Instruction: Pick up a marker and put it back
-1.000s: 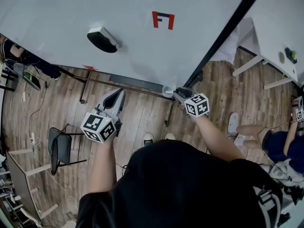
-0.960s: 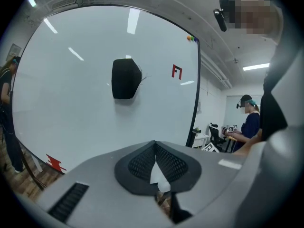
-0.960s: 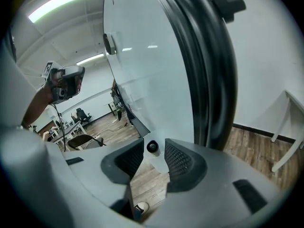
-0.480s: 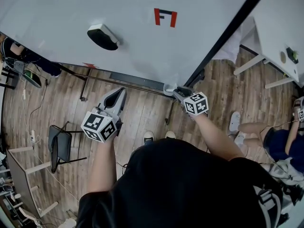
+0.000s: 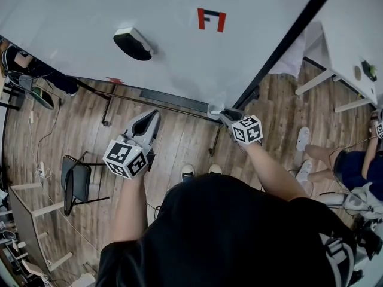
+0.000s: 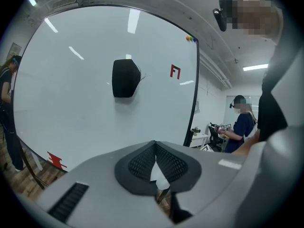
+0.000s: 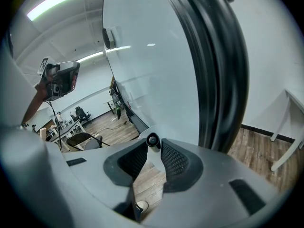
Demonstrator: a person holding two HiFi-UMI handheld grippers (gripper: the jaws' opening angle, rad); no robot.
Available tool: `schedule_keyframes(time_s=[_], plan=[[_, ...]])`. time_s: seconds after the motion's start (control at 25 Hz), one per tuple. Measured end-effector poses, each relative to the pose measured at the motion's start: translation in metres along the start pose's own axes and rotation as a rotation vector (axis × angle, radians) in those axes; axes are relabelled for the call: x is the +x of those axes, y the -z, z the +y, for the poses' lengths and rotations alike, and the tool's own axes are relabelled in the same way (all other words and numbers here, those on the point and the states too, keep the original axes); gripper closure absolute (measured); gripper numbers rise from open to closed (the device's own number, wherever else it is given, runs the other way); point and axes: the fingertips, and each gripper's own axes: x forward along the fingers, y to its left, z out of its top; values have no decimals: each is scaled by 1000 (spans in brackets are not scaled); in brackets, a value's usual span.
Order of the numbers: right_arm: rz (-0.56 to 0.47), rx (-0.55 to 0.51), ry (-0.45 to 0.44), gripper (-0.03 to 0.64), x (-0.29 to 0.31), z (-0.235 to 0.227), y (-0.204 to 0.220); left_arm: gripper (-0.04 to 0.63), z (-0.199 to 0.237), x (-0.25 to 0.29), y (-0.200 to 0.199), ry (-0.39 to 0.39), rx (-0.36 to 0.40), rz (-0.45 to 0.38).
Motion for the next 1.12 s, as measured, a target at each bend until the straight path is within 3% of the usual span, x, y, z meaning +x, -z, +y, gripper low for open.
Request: schedule_keyframes(time_s=[1.12], plan=[[-54,-37,30,548,-13,15,-25,584,-5,-30,-2,-3,7,-19]])
